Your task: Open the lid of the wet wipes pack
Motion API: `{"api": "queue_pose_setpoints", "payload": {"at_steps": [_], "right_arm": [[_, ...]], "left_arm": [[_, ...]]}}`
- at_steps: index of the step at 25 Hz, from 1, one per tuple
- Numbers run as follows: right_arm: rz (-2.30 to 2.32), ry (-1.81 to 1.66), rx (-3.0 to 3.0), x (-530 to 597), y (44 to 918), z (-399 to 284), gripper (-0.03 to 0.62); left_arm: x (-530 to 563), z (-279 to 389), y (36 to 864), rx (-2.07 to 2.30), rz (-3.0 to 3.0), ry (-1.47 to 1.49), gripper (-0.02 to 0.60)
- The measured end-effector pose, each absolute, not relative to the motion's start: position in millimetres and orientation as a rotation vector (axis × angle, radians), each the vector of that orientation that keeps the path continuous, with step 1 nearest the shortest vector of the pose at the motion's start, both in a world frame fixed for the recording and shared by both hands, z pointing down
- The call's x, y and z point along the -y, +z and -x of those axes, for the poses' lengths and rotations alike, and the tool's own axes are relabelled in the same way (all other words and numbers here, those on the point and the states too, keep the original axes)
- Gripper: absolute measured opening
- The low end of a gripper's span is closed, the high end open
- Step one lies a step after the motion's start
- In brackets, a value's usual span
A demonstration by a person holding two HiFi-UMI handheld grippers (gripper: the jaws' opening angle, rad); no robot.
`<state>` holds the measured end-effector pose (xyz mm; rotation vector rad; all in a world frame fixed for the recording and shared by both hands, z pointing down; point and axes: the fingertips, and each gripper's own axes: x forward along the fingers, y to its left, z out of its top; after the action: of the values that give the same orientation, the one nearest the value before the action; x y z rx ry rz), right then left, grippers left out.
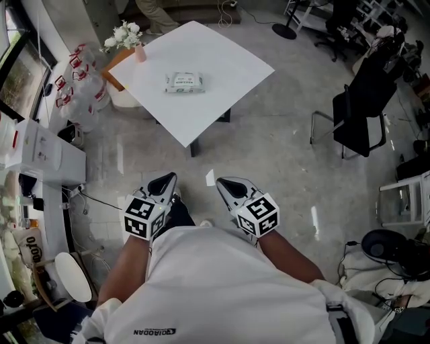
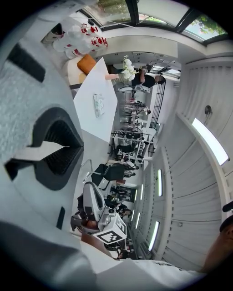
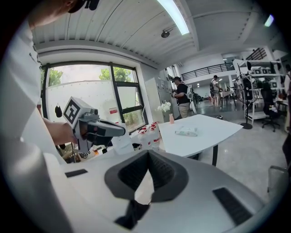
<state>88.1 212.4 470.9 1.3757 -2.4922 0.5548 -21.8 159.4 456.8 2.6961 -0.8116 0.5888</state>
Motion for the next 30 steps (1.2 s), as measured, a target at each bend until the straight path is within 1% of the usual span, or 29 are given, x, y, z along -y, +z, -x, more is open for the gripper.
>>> {"api": "queue_pose_setpoints", "payload": {"at_steps": [8,14,30], "right_arm": [[-1.370,0.552,2.473,-176,477,-93,0.006],[-1.365,0.593,2.455,-127,487,-90,0.006],[-1.487,0.578,2.389,69,466,-75,0.006]], "left_arm": [[-120,15,460,0.794,-2.705,0.571,0.009],[-73,14,470,0.766,-2.693,0.580,0.008],[126,21,460,0.636,-2.730,0.577,0.008]]}}
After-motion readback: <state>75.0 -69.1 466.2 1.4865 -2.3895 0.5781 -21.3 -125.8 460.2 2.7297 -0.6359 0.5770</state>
